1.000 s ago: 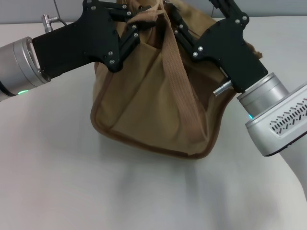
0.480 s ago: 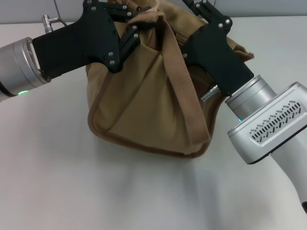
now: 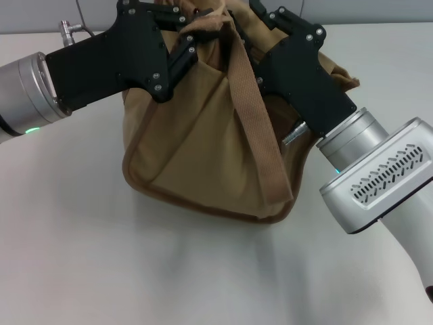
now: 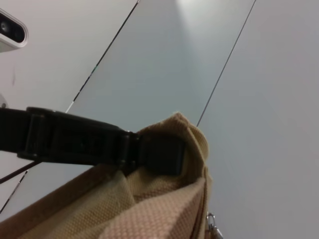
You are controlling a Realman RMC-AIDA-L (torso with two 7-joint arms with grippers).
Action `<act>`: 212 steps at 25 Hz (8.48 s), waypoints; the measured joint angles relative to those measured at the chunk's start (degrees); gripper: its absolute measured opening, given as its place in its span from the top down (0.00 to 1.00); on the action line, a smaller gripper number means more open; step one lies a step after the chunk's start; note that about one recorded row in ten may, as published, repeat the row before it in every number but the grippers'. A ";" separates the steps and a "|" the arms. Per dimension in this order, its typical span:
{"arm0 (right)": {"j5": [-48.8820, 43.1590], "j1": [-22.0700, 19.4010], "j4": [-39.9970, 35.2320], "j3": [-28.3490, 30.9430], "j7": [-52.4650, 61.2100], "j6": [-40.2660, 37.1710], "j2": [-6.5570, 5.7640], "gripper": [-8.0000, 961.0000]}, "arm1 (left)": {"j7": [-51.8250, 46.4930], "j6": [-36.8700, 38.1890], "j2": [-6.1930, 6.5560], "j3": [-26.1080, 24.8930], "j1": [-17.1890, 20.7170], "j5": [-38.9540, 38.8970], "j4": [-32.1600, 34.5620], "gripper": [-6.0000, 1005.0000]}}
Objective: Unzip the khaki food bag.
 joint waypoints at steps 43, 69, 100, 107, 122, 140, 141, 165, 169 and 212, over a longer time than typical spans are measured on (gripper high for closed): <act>-3.72 -7.01 0.64 0.06 -0.33 -5.49 -0.19 0.89 | 0.09 -0.29 -0.06 0.00 0.20 -0.76 0.00 0.85; -4.03 -3.07 2.69 4.70 -0.75 -0.46 0.00 0.38 | 0.08 0.05 -0.06 0.62 -0.10 -0.83 0.00 0.84; -4.36 -1.87 4.53 6.38 -0.82 5.74 -0.11 0.42 | 0.08 0.00 -0.05 0.70 -0.05 -0.88 -0.01 0.83; -5.83 -1.62 4.67 6.68 -1.03 6.43 -0.16 0.42 | 0.08 0.38 0.07 0.94 -0.19 -0.87 0.00 0.83; -6.54 -1.20 5.97 6.89 -6.29 7.31 -0.03 0.46 | 0.08 0.67 0.12 1.51 -0.24 -0.88 0.09 0.82; -6.38 -3.92 6.64 6.25 -11.88 6.87 0.00 0.93 | 0.08 0.47 0.05 1.33 -0.15 -1.48 0.01 0.81; -6.35 -4.48 6.72 6.62 -11.88 6.88 0.00 0.96 | 0.08 0.47 0.07 1.42 -0.08 -1.76 0.00 0.81; -6.64 -19.76 -5.03 15.49 1.78 -10.39 -0.37 0.94 | 0.09 -0.75 -0.03 1.19 2.00 -3.16 -2.70 0.80; -6.47 -20.33 -6.80 15.28 8.40 -15.11 -0.44 0.90 | 1.22 -0.78 -0.01 1.97 3.36 -4.39 -7.31 0.80; -10.39 -9.41 -48.97 -26.74 70.59 -41.88 -0.79 0.12 | -12.17 12.52 3.39 10.99 17.32 12.71 0.35 0.17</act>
